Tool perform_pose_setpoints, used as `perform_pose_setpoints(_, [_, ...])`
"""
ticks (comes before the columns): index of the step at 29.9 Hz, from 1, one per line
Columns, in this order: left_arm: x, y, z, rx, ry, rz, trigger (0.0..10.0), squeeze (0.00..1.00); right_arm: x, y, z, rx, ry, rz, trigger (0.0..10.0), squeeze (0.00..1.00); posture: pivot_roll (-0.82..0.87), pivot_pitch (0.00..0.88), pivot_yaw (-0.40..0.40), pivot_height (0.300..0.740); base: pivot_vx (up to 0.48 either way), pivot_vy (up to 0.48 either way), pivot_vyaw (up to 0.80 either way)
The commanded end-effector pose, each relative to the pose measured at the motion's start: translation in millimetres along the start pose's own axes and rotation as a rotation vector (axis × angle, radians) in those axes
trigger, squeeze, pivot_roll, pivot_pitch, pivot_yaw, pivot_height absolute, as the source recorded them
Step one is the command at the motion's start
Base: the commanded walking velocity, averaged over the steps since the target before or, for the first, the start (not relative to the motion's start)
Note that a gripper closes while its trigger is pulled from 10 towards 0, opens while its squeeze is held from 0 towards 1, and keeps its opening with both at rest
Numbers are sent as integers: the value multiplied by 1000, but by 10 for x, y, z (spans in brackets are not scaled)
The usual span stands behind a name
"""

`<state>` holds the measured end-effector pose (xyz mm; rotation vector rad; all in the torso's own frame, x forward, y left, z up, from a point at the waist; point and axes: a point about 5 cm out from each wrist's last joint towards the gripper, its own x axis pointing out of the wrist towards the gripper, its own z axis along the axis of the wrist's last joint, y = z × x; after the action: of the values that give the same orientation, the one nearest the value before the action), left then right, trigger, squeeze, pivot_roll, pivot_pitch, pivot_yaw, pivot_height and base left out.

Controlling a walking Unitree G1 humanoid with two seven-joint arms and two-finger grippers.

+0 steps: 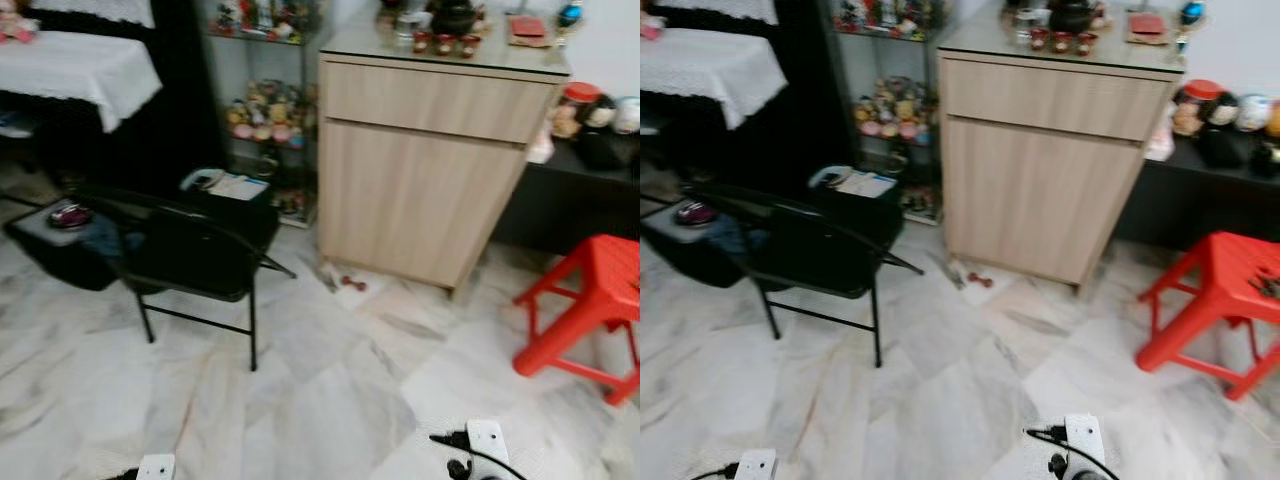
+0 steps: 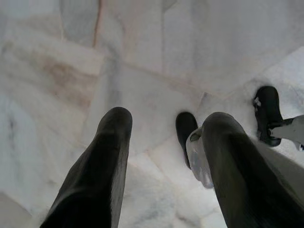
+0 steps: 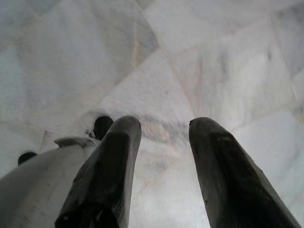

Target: Hang keys on a hook

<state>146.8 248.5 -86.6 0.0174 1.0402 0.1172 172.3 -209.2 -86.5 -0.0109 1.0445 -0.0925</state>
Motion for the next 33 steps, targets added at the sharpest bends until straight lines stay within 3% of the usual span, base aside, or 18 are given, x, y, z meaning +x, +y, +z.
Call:
perform_pose_setpoints(1, [-5, -15, -61, 12, 27, -7, 10000, 0, 2, 2, 20, 10, -5, -2, 10000, 0, -106, 13, 3, 740, 0, 0, -775])
perform_pose_setpoints(8, [-5, -30, -73, 2, 26, -4, 10000, 0, -2, -24, 4, 14, 1, -9, 10000, 0, -107, 4, 2, 740, 0, 0, -775])
perform_pose_setpoints(12, [-7, -31, -98, -87, 22, 17, 10000, 0, -2, -26, 0, 14, 2, -9, 10000, 0, -110, 0, 5, 740, 0, 0, -773])
perform_pose_setpoints(26, [-13, 4, -93, -72, 21, 26, 10000, 0, 0, 16, -6, 36, -7, -12, 10000, 0, -109, 0, 19, 740, 0, 0, -774])
perform_pose_setpoints(33, [-11, 7, -78, -66, 16, 22, 10000, 0, 0, 26, 13, 61, -32, -9, 10000, 0, -102, 13, 17, 740, 0, -85, -129])
